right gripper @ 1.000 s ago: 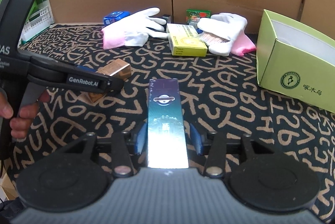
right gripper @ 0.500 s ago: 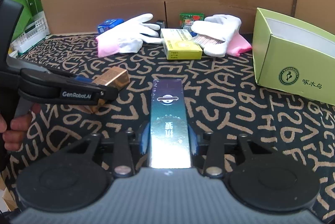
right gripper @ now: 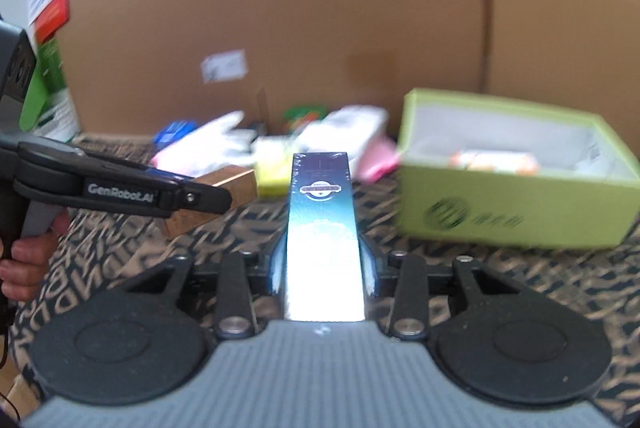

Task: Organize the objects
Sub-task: 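Carry the gold box and dark blue box into the shoebox and open both tools, then grasp a pink-cuffed white glove with the left tool while the right tool grasps the yellow medicine box, then carry the glove and yellow medicine box into the shoebox and open both tools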

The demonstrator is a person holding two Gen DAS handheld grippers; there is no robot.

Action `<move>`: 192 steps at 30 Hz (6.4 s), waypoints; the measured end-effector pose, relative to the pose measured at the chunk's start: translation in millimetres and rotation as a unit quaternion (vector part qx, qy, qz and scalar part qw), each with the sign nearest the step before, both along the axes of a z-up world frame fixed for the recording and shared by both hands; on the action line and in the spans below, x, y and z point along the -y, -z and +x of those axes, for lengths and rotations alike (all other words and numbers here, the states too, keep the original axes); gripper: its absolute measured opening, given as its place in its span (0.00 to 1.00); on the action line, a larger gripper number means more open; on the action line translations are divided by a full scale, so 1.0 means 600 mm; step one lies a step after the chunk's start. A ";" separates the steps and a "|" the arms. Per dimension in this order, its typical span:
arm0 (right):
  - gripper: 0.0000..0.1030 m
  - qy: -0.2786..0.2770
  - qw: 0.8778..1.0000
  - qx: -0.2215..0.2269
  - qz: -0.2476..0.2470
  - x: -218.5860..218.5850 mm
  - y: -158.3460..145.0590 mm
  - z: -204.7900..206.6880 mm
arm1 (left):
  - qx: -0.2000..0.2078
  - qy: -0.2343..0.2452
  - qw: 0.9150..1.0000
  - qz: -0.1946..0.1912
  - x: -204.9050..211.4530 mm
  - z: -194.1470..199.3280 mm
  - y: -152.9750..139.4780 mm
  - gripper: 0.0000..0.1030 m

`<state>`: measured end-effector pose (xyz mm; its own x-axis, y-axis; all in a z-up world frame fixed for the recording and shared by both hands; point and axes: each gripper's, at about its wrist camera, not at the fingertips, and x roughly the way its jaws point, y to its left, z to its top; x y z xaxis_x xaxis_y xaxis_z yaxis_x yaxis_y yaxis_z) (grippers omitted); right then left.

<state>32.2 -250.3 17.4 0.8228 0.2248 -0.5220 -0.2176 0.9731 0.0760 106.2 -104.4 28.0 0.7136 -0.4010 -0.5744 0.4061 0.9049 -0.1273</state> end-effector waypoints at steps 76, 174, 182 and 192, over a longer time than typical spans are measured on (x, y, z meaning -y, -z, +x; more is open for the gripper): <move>1.00 0.095 0.995 0.004 -0.002 -0.004 -0.031 0.073 | 0.060 -0.149 0.987 -0.008 -0.083 -0.033 0.011 0.87; 0.65 -0.111 0.986 -0.088 -0.086 -0.146 0.101 0.045 | -0.069 -0.058 0.995 0.051 -0.161 0.011 0.121 0.09; 0.64 -0.076 0.994 -0.046 -0.069 -0.098 0.046 0.025 | -0.036 -0.003 0.999 0.026 -0.108 -0.005 0.054 0.08; 0.64 0.017 0.998 0.035 -0.046 0.028 -0.062 -0.001 | 0.018 0.050 0.998 -0.037 -0.008 0.020 -0.050 0.08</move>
<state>31.5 -267.2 54.3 0.8645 0.1508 -0.4794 -0.1870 0.9820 -0.0284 118.1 -99.8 57.7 0.6873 -0.5120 -0.5153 0.4991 0.8483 -0.1770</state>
